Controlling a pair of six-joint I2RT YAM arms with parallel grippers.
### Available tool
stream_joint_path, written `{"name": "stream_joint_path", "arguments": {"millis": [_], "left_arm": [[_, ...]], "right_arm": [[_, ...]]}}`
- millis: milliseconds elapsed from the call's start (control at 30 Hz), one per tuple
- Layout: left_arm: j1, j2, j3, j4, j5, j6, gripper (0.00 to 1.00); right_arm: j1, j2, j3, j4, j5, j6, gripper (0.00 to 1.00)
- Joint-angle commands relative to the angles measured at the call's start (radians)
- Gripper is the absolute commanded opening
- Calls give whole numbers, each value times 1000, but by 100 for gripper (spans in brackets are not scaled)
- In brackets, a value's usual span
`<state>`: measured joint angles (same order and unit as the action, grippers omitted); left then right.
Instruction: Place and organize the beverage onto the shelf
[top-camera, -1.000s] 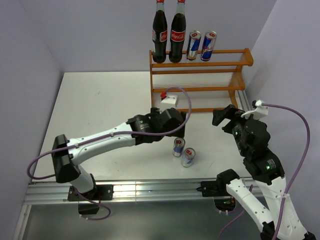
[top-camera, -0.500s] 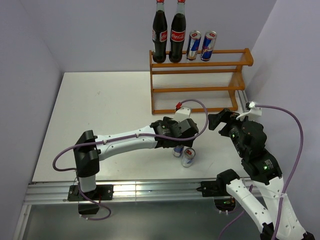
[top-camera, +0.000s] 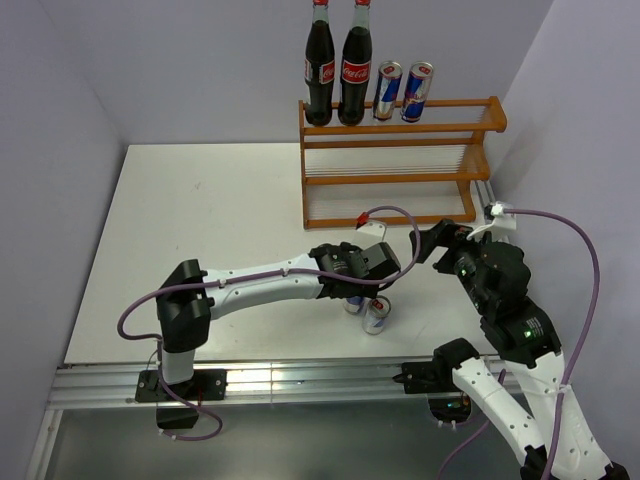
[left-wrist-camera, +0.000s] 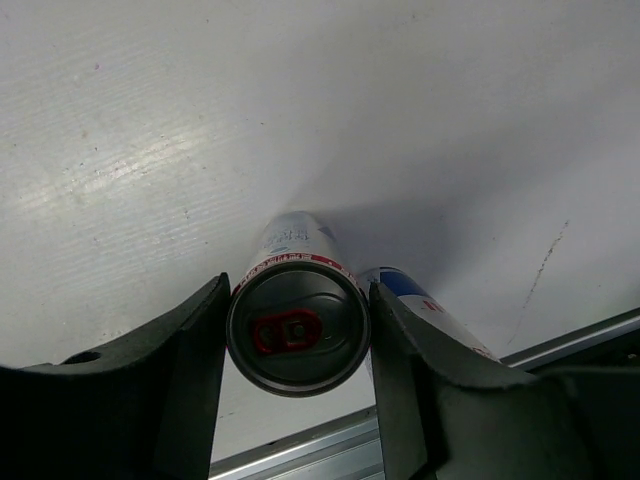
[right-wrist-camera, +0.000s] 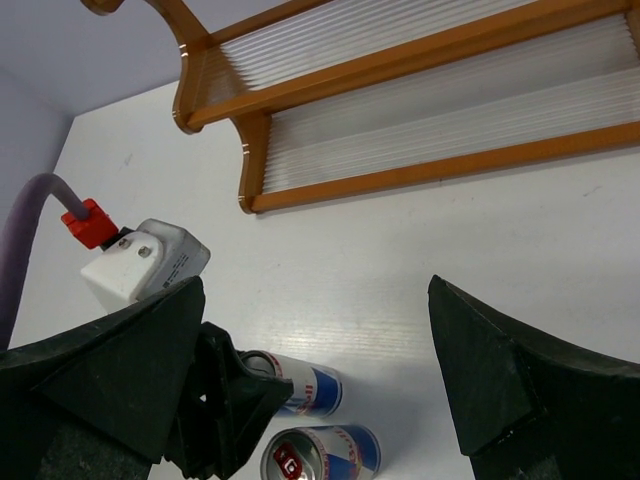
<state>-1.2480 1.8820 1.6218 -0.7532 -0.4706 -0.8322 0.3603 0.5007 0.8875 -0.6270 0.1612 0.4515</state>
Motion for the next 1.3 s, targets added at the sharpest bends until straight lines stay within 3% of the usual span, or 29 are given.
{"name": "stream_joint_path", "arguments": {"millis": [0, 133, 200, 367, 467, 767, 1033, 1267], "left_arm": [[-5, -29, 24, -38, -31, -7, 33], [12, -69, 6, -51, -65, -8, 5], [33, -116, -23, -46, -79, -13, 0], [120, -248, -104, -29, -51, 21, 0], [183, -335, -164, -8, -22, 65, 0], [378, -559, -304, 55, 210, 180, 0], [435, -643, -346, 133, 499, 217, 0], [435, -643, -343, 169, 654, 234, 0]], "right_arm": [[-1, 4, -24, 69, -28, -11, 100], [0, -1, -56, 108, -37, -5, 100], [0, 1, -73, 131, -40, 0, 100], [2, 10, -101, 182, -54, -17, 100], [-1, 25, -125, 229, -150, -49, 100], [9, 295, -114, 400, -602, -93, 99], [213, 452, -55, 487, -641, -278, 96], [427, 509, -35, 493, -513, -419, 93]]}}
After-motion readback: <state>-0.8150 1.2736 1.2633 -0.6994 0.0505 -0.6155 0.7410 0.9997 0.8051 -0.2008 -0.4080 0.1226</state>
